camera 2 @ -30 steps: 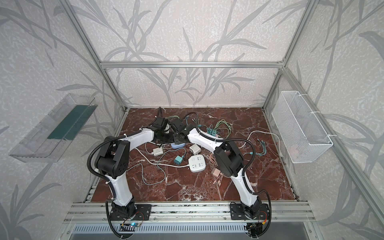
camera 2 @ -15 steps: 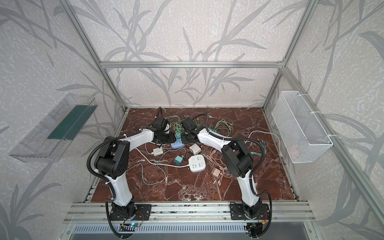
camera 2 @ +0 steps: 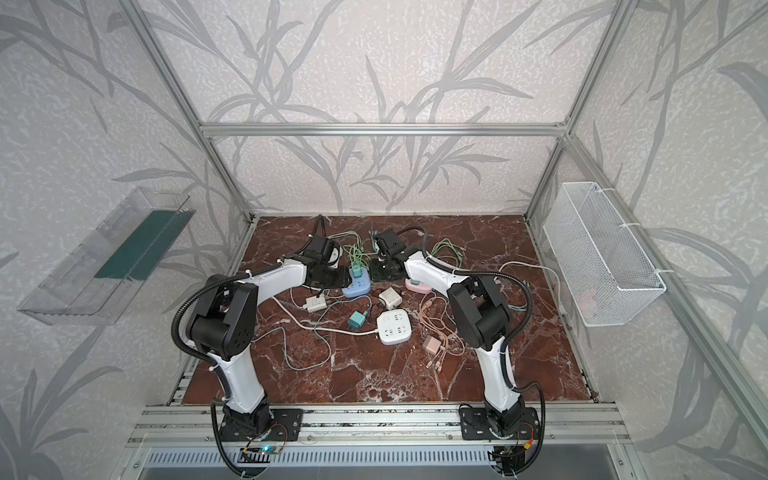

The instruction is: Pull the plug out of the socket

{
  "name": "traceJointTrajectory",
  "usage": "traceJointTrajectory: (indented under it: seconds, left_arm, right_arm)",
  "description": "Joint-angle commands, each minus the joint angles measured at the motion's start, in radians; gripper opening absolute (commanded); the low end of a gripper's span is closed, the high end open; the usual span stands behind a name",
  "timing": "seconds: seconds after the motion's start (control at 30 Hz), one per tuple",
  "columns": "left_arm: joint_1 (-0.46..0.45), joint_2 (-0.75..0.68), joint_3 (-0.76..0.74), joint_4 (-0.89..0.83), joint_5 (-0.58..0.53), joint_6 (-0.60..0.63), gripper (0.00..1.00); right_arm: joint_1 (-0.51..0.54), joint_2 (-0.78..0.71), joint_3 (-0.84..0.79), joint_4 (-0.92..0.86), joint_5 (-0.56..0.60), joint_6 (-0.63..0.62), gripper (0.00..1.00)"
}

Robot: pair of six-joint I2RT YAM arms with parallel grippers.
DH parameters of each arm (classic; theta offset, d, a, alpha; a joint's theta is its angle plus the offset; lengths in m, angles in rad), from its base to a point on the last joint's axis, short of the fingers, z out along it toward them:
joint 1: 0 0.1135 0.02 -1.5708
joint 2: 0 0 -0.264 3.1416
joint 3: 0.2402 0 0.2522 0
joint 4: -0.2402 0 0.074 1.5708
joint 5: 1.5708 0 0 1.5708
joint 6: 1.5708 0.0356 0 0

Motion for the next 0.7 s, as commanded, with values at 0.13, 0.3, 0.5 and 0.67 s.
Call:
traceJointTrajectory:
  seconds: [0.13,0.3,0.5,0.67]
  left_arm:
    - [0.003,-0.053,-0.053,-0.064,-0.017,0.029,0.53]
    - [0.002,-0.096,-0.056,-0.047,-0.008,0.031,0.53]
    - [0.002,-0.156,-0.061,-0.024,-0.010,0.016,0.56]
    - [0.002,-0.203,-0.054,-0.018,-0.012,0.007,0.58]
  right_arm:
    - [-0.010,0.036,0.009,-0.030,-0.063,0.004,0.26]
    - [-0.016,0.034,-0.009,-0.028,-0.080,0.003,0.27]
    - [-0.012,0.049,-0.013,-0.018,-0.122,0.007,0.27]
    - [-0.007,0.052,-0.004,-0.031,-0.124,-0.006,0.27]
